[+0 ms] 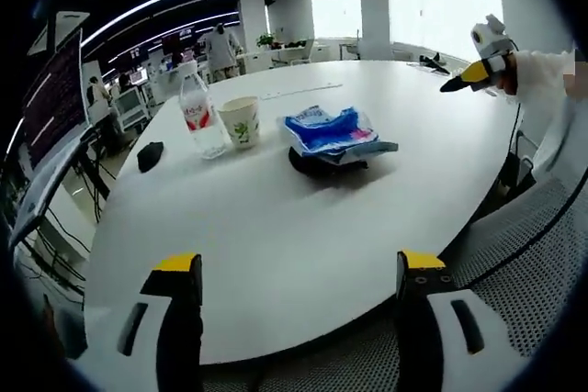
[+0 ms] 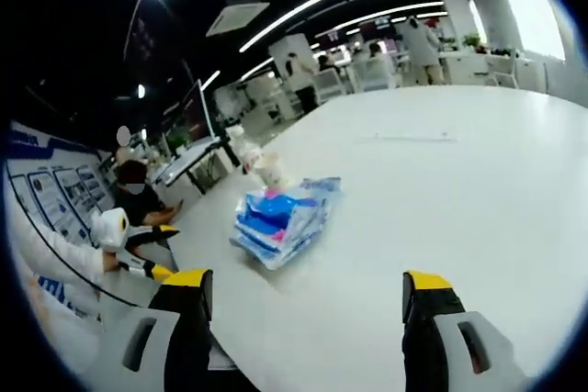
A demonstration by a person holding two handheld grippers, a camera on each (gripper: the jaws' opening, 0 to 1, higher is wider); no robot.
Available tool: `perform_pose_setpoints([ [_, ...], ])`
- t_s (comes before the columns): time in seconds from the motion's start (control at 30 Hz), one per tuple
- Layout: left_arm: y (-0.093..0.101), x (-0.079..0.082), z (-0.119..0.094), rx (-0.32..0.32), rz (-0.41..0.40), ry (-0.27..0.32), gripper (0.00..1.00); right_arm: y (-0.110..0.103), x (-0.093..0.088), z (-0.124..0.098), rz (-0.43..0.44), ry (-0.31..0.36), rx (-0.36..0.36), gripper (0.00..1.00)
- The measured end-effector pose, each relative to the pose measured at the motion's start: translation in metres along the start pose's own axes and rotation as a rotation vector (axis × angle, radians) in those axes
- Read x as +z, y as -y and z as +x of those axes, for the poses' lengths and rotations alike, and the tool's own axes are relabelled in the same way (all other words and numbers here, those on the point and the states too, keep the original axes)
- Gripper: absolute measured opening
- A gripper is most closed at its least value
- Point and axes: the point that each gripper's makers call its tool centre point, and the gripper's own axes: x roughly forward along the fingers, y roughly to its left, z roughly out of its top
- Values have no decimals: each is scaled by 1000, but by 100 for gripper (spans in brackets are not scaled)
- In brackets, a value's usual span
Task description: Arrange the tabletop items into an orderly group along one side of the table until the central work area is clear of visible clutter.
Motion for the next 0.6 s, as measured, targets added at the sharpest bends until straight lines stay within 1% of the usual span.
perform_pose_setpoints([
  [0.1, 0, -2, 0, 1, 1, -7, 90, 10, -4, 7, 4, -8, -16, 86],
  [0.13, 0, -7, 0, -20, 35, -26, 90, 13, -6, 10, 39, -12, -35, 86],
  [0.17, -3, -9, 0, -4, 9, -43, 90, 14, -6, 12, 61, -11, -44, 86],
  [0.2, -3, -9, 0, -16, -18, -32, 91, 11, -3, 14, 74, -4, -48, 86],
  [0.23, -2, -10, 0, -23, -14, -39, 93, 9, 0, 15, 73, -2, -46, 86],
  [0.3, -1, -13, 0, -28, 21, -59, 90, 0, 5, 22, 53, -7, -23, 86],
  [0.33, -3, -13, 0, -22, 16, -58, 89, -2, 6, 27, 35, -19, -12, 85],
  [0.4, -7, -11, -1, -12, -4, -47, 90, -3, 7, 31, 20, -25, -17, 85],
  [0.43, -6, -11, -1, -13, -5, -49, 91, -3, 7, 33, 19, -22, -20, 85],
  [0.5, -3, -14, 0, -30, 1, -65, 90, -4, 8, 34, 45, -8, -18, 85],
  [0.53, 1, -12, -1, -42, 8, -57, 90, -6, 7, 35, 49, -11, -13, 85],
  [0.57, 1, -10, -1, -42, 11, -51, 91, -8, 5, 37, 47, -21, -5, 85],
  [0.6, 0, -9, -1, -37, 13, -40, 91, -10, 2, 37, 24, -45, 6, 85],
])
